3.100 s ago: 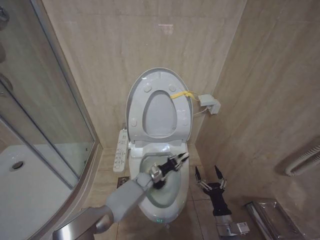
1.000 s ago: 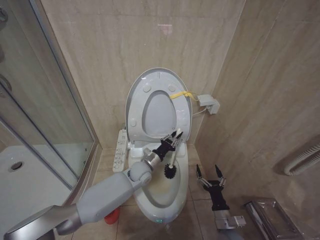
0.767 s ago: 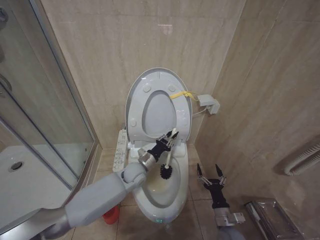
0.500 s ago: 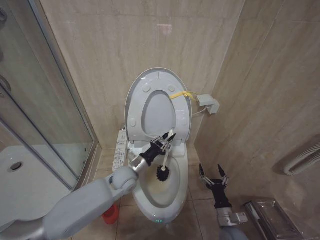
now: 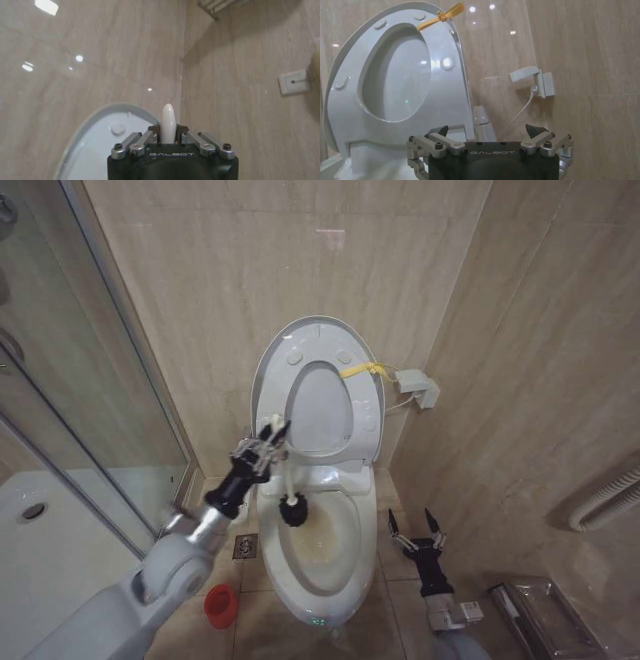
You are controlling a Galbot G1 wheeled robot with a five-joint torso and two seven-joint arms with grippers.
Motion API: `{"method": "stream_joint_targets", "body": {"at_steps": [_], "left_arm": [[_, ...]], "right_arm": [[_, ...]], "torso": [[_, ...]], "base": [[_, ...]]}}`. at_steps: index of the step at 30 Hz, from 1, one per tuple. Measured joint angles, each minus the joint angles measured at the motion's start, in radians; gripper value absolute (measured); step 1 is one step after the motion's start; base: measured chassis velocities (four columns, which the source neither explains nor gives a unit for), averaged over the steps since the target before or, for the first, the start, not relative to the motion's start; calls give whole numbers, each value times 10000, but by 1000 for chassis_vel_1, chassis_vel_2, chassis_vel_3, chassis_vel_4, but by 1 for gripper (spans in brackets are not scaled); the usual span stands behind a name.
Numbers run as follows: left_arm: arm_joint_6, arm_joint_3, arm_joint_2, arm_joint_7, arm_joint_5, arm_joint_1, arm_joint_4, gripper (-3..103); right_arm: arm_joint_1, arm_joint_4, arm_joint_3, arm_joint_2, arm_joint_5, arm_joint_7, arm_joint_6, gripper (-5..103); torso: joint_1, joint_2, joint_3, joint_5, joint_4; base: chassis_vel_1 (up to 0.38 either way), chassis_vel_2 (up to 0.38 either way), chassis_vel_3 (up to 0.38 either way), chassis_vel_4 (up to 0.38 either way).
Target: Open the toilet lid, clean the toilet bowl with a toilet brush, close the toilet lid, and flush.
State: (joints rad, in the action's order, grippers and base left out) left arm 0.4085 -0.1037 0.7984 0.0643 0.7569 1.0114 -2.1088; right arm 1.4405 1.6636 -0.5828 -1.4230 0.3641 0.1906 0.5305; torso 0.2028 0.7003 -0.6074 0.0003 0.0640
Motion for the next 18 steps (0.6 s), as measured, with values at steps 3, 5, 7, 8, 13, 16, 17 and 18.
{"method": "stream_joint_targets", "body": {"at_steps": [3, 5, 7, 8, 13, 16, 17, 18], "left_arm": [[-24, -966, 50, -147, -244, 888, -508, 22], [-232, -2017, 194, -436, -704, 1835, -1021, 22], [-411, -2507, 301, -667, -1072, 2293, -1258, 22], [-608, -3038, 454, -932, -1492, 2809, -1527, 22], [-1295, -4925, 1322, -1971, -2601, 4720, -2519, 22], [-1376, -5582, 1974, -2214, -2959, 5413, -2694, 22], [-1370, -5787, 2230, -2282, -3155, 5641, -2697, 22], [-1370, -5787, 2230, -2282, -3155, 5641, -2697, 22]], "right_arm": [[74, 52, 13, 66, -1, 20, 35, 100], [101, 94, 58, 95, 0, 53, 76, 100], [109, 99, 87, 97, 0, 83, 101, 100], [109, 102, 123, 87, 5, 117, 125, 100], [16, 75, 303, 9, 53, 201, 185, 100], [-37, 99, 384, -5, 82, 221, 187, 100], [-55, 120, 410, -5, 88, 242, 192, 100], [-55, 120, 410, -5, 88, 242, 192, 100]], "torso": [[1, 0, -1, -1, 8], [0, 0, 0, 4, 3], [0, 0, -1, 1, 0], [0, 0, 0, 1, 3], [0, 0, 0, 3, 3], [0, 1, 0, 2, 0], [-1, 0, 0, 2, 0], [-1, 0, 0, 2, 0]], "base": [[0, 0, 0, 0], [0, 0, 0, 0], [0, 0, 0, 0], [0, 0, 0, 0], [0, 0, 0, 0], [0, 0, 0, 0], [0, 0, 0, 0], [0, 0, 0, 0]]}}
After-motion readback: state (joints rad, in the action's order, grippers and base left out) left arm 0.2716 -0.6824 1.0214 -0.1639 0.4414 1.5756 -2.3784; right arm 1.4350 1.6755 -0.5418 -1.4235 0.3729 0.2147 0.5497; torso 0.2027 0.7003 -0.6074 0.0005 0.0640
